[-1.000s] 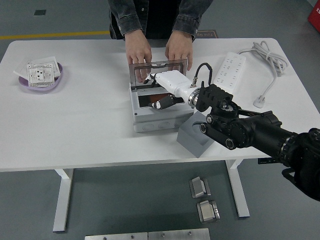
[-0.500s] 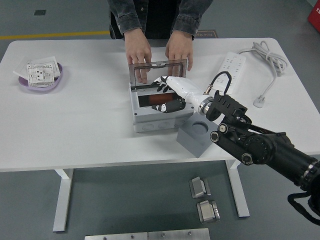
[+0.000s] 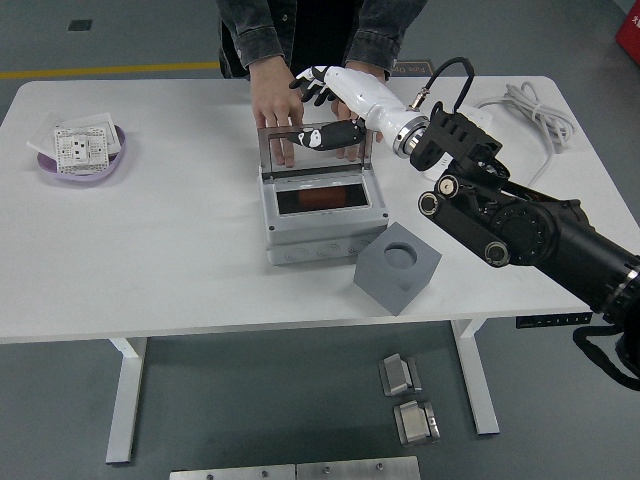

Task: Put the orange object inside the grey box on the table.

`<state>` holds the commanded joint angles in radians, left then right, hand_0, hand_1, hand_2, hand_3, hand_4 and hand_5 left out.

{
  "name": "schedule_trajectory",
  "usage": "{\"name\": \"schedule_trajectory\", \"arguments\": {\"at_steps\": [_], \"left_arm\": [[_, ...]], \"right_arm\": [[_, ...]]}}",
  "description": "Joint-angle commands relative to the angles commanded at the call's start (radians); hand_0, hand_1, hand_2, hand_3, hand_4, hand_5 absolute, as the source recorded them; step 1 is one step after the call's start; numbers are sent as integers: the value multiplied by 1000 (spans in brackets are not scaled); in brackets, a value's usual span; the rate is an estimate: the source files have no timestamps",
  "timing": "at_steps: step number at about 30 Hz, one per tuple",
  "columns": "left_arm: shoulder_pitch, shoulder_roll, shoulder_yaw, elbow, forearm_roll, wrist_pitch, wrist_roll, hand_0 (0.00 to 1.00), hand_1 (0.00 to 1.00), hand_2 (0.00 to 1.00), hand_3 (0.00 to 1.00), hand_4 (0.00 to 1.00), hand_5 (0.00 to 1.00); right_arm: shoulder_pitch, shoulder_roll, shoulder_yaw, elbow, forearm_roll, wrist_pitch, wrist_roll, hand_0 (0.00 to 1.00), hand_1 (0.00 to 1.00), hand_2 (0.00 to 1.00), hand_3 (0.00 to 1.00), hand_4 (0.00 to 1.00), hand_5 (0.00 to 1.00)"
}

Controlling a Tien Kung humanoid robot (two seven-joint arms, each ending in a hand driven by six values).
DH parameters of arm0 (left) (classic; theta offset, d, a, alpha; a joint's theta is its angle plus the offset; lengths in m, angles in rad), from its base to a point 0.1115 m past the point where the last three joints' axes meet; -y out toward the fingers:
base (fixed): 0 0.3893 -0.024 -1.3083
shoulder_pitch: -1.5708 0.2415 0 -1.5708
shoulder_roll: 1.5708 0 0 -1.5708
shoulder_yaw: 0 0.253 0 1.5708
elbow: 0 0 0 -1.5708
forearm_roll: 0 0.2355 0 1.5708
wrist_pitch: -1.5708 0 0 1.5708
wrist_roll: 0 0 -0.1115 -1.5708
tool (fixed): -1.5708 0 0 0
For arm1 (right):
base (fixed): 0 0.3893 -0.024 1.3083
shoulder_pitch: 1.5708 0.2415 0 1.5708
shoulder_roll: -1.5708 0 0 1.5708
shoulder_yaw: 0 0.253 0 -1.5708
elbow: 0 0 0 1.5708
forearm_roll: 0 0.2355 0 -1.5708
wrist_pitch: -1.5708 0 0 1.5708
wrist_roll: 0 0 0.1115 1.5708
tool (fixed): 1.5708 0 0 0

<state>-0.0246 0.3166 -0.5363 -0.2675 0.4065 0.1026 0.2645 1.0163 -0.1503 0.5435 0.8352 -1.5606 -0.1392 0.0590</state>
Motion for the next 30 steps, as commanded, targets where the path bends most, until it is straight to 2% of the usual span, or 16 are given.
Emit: {"name": "schedule_trajectory", "arguments": {"at_steps": [1, 6, 7, 12, 13, 14, 18, 19, 26, 30], "left_arm": [[-1, 1, 1, 0, 0, 0, 0, 715, 710, 571, 775, 769, 343], [-5, 4, 1, -1, 2, 0, 0, 715, 710, 571, 775, 769, 343], [-5, 5, 1, -1, 2, 0, 0, 715, 710, 571, 775, 769, 343], [-8, 7, 7, -1, -1, 0, 0, 715, 710, 571, 775, 769, 343], [-8, 8, 8, -1, -1, 0, 0, 715, 710, 571, 775, 769, 343], [-9, 8, 9, -1, -1, 0, 0, 715, 710, 571, 775, 769, 343], [-13, 10, 12, -1, -2, -1, 0, 715, 710, 571, 775, 769, 343], [-14, 10, 13, -1, -2, -1, -1, 715, 710, 570, 774, 769, 343], [-16, 9, 18, -2, -6, -2, -2, 715, 710, 571, 773, 769, 343], [-15, 9, 18, -1, -7, -2, -3, 715, 710, 571, 773, 769, 343]], "right_arm": [[16, 6, -21, -21, 14, 9, -6, 716, 654, 694, 764, 872, 362], [77, 37, -116, -111, 69, 40, -19, 716, 654, 694, 764, 872, 362], [88, 43, -132, -126, 78, 44, -19, 764, 696, 713, 785, 886, 409], [126, 63, -192, -183, 122, 54, -16, 764, 696, 713, 785, 886, 409], [132, 66, -202, -192, 130, 55, -15, 794, 717, 729, 792, 908, 451], [139, 70, -214, -204, 141, 56, -14, 794, 717, 729, 792, 908, 451], [148, 78, -244, -228, 167, 56, -9, 794, 717, 729, 792, 908, 451], [149, 79, -253, -233, 174, 56, -7, 803, 720, 733, 793, 938, 515], [136, 84, -296, -252, 197, 54, 2, 802, 721, 731, 792, 931, 499], [130, 77, -291, -242, 184, 53, 2, 802, 721, 731, 792, 931, 499]]}}
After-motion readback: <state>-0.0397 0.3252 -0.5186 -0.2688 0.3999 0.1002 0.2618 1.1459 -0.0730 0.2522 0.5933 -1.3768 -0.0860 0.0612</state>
